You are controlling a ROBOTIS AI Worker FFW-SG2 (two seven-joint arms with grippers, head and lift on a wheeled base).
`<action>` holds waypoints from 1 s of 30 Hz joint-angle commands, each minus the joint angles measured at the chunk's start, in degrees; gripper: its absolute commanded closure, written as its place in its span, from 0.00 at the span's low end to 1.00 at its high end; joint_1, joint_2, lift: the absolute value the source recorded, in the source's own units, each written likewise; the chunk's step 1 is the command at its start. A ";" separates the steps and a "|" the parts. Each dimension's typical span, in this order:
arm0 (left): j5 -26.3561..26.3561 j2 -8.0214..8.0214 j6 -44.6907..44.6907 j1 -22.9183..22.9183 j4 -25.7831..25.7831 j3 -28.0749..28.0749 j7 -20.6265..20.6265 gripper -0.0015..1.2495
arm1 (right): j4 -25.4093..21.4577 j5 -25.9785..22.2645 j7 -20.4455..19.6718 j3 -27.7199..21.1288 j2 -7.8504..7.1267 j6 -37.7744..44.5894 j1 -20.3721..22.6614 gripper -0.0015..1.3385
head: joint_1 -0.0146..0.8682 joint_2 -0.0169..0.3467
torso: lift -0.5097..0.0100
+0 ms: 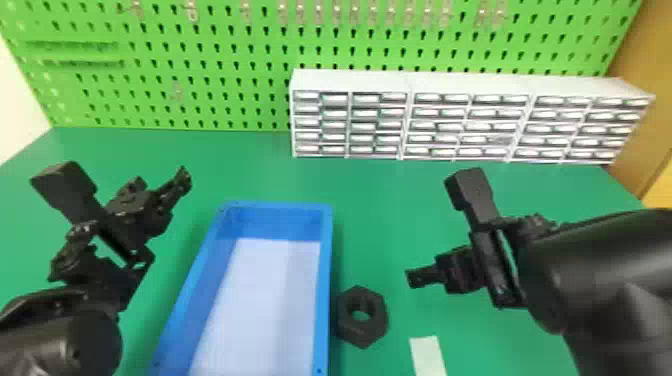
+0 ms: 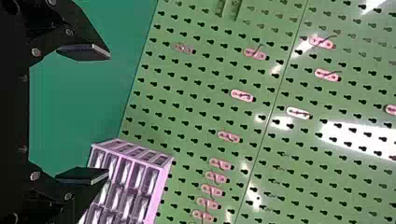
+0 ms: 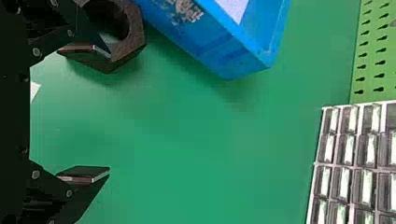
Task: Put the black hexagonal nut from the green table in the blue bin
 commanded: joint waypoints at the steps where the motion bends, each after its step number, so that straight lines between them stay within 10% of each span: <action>1: -0.15 0.00 0.00 -0.46 0.00 -0.23 0.00 0.30 | 0.07 -0.33 0.06 2.12 -2.29 0.17 -0.52 0.30 | 0.77 0.14 | 0.79; 30: -0.42 0.00 0.09 -1.60 0.35 -0.85 0.00 0.30 | 3.23 -4.99 -0.02 8.27 -3.17 0.17 -5.79 0.30 | 0.77 0.14 | 0.79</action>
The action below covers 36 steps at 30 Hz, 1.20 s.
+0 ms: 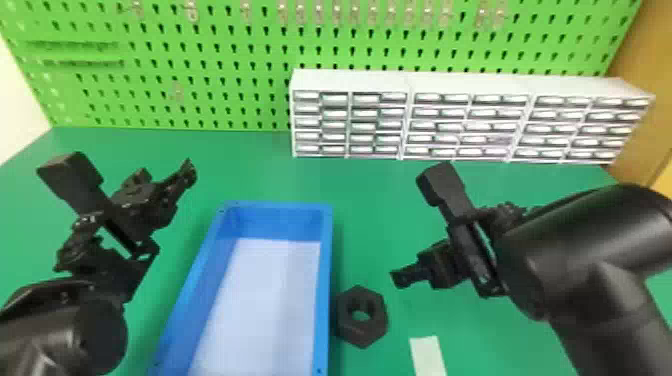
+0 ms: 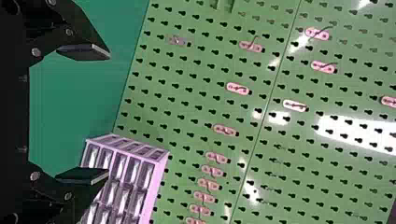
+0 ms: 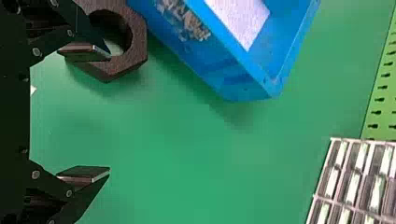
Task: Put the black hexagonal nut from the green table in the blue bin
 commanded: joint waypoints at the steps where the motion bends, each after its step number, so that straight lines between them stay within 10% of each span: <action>1: 0.26 0.00 -0.07 -0.10 0.00 0.04 0.00 0.30 | 0.15 -0.60 0.02 0.73 0.53 0.17 -0.28 0.30 | 0.77 0.14 | 0.79; 36: 0.61 -1.58 -1.74 -1.33 0.26 0.40 -0.18 0.30 | 5.86 0.02 0.02 4.77 -1.58 0.17 -0.99 0.30 | 0.77 0.14 | 0.79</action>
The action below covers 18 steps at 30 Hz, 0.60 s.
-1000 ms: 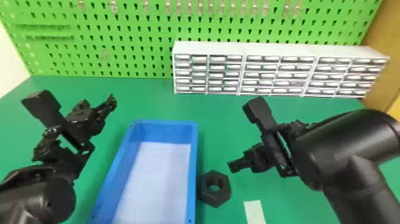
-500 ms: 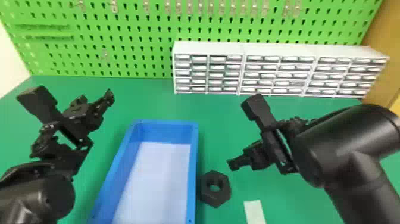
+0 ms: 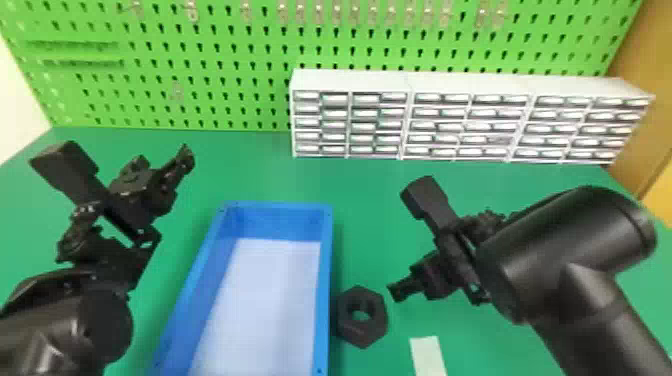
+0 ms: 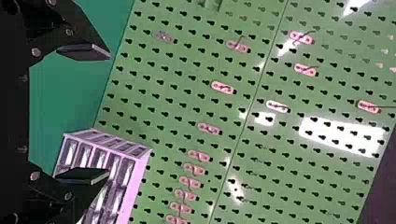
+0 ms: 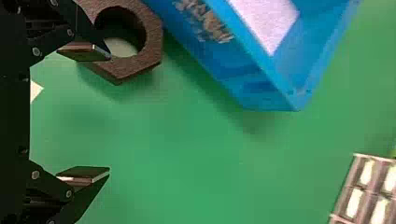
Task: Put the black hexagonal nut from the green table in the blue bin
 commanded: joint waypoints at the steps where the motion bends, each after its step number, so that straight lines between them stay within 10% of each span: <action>1: -0.07 -0.11 0.00 0.22 0.01 -0.08 -0.02 0.30 | 2.11 -0.43 0.01 -0.38 0.18 0.17 0.90 0.30 | 0.77 0.14 | 0.79; 18: -0.34 -0.19 0.00 0.40 0.19 -0.52 -0.02 0.30 | 4.75 -0.17 0.01 2.00 1.06 -2.02 -1.30 0.30 | 0.77 0.14 | 0.79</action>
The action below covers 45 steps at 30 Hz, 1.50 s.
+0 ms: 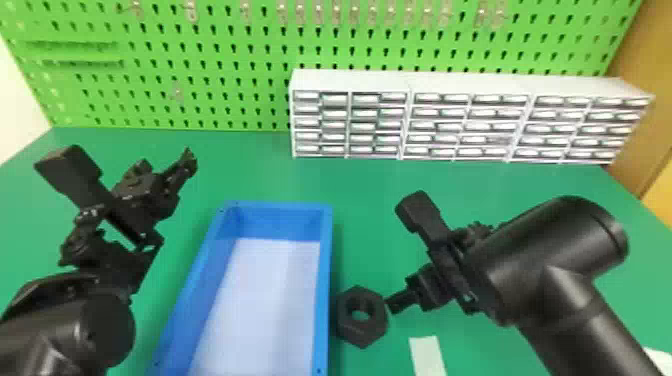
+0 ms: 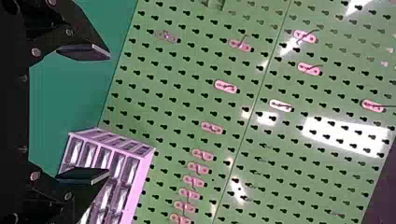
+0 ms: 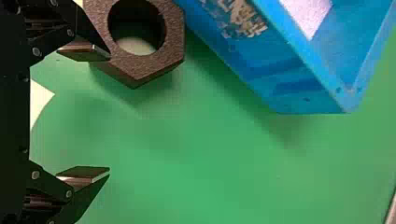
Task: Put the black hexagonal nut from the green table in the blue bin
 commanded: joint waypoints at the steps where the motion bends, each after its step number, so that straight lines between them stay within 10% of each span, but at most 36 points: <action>1: -0.04 0.00 0.00 0.00 0.11 -0.24 0.00 0.30 | 0.50 -0.04 0.00 0.91 0.18 -0.79 -1.09 0.30 | 0.77 0.14 | 0.79; 38: -0.04 0.00 0.00 0.17 0.20 -0.33 -0.18 0.30 | 5.68 0.75 4.05 2.76 1.41 -7.11 -1.18 0.30 | 0.77 0.14 | 0.79; 45: -0.04 0.00 0.09 0.17 0.20 -0.33 -0.26 0.30 | 6.12 8.13 10.20 2.76 2.47 -8.08 -0.83 0.30 | 0.77 0.14 | 0.79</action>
